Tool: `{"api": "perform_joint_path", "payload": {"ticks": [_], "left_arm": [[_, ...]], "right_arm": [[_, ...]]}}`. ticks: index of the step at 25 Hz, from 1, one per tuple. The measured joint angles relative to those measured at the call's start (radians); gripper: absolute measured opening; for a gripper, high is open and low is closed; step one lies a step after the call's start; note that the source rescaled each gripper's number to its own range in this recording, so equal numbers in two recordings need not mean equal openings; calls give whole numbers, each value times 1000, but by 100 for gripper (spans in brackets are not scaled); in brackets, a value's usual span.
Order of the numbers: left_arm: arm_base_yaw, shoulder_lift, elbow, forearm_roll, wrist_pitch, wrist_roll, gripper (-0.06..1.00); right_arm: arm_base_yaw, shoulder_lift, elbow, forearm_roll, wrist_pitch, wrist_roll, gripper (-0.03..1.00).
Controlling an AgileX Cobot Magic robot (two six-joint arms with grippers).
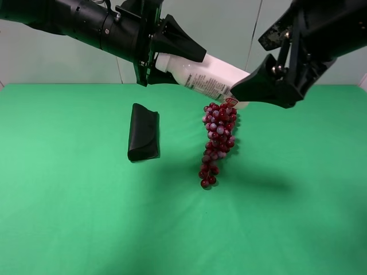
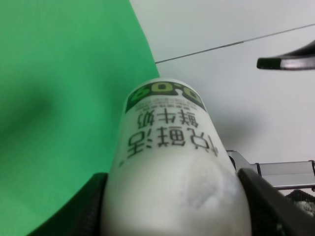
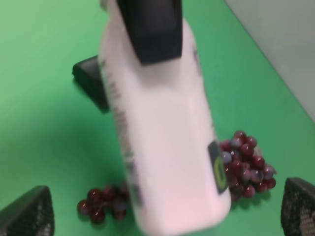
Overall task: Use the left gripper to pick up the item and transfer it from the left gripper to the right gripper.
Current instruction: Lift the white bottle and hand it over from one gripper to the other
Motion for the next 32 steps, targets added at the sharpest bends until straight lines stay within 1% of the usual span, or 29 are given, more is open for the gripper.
{"api": "perform_joint_path", "payload": {"ticks": [9, 21, 32], "left_arm": [[0, 0, 0, 0, 0, 1, 2], [0, 0, 0, 0, 0, 2, 2], [0, 0, 0, 0, 0, 2, 2]], "right_arm": [[0, 76, -56, 4, -4, -2, 100], [0, 140, -64, 55, -7, -60, 100], [0, 233, -64, 57, -30, -61, 100]]}}
